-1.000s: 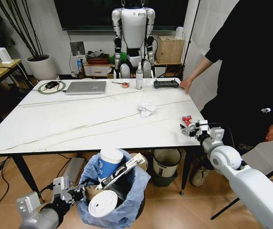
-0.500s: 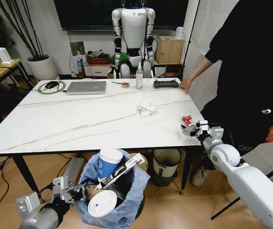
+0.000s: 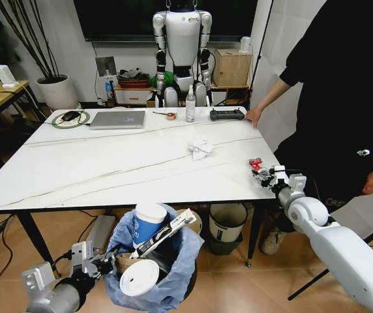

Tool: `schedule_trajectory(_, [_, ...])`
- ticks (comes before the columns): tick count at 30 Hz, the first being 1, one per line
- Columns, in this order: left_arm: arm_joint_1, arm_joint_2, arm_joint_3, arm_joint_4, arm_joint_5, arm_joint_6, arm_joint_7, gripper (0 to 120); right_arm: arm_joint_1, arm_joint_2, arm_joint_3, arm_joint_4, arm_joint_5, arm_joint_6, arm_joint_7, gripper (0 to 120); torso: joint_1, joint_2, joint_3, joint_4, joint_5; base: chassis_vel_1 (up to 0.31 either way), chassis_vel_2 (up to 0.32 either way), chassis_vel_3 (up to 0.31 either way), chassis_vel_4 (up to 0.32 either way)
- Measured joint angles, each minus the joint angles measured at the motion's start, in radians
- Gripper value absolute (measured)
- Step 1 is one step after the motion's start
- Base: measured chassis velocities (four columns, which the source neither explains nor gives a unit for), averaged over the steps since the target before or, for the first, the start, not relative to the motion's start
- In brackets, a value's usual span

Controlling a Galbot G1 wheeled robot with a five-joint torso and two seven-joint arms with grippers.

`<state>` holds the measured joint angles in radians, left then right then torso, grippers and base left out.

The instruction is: Pick up the trash bin and place the trash from the table into it.

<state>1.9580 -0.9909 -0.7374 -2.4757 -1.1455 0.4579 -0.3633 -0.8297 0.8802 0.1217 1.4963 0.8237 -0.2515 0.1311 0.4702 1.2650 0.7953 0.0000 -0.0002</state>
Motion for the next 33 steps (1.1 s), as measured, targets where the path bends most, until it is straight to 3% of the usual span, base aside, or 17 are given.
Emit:
schedule_trajectory(15, [-0.001,0.004,-0.001,-0.001,-0.002,0.0,0.0,0,-0.001,-0.007,0.002,0.017,0.019,0.013,-0.02,47,0.0,0.0,0.0,0.0,0.0008,0.0,0.0,0.0,0.0])
schedule_trajectory(33, [-0.007,0.013,0.007,0.005,-0.002,-0.001,-0.001,0,-0.065,-0.127,0.051,0.323,0.135,0.065,-0.067,47,0.0,0.0,0.0,-0.0001,0.0002,0.0,0.0,0.0,0.0])
